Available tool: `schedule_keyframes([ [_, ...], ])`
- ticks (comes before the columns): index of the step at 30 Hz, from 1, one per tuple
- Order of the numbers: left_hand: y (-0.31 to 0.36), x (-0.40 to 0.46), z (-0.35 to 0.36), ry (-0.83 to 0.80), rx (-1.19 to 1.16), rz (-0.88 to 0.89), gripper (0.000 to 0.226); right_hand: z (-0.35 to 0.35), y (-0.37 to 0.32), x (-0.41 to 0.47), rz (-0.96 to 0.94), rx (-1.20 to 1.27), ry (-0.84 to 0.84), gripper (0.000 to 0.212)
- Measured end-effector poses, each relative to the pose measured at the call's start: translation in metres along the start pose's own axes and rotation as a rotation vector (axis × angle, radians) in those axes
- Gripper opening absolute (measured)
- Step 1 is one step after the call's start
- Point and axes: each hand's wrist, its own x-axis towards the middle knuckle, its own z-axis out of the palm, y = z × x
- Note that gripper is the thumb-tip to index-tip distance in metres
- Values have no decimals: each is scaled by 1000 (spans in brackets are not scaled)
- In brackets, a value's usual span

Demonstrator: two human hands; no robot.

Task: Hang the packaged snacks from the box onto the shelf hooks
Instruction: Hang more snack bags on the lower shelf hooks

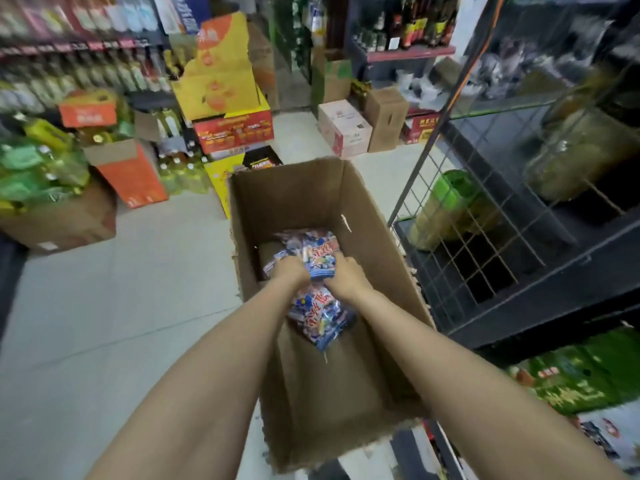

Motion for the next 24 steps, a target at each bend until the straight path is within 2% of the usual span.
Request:
schedule_keyframes([
  [4,-2,43,20,-41,-219,-177,38,16,9,47,0,-108,-88,77],
  [8,-21,69,45,-36,-229,-380,65,29,11,83,68,-121,-125,75],
  [11,-34,79,59,-41,-193,-417,59,32,1,101,50,-84,-136,80],
  [14,-40,82,63,5,-167,-458,52,38,-8,110,111,-162,-160,91],
  [18,-43,83,65,-4,-72,-415,44,46,-16,104,170,-252,-157,67],
  [24,-23,71,47,6,-103,-290,31,16,0,83,65,-304,-153,39],
])
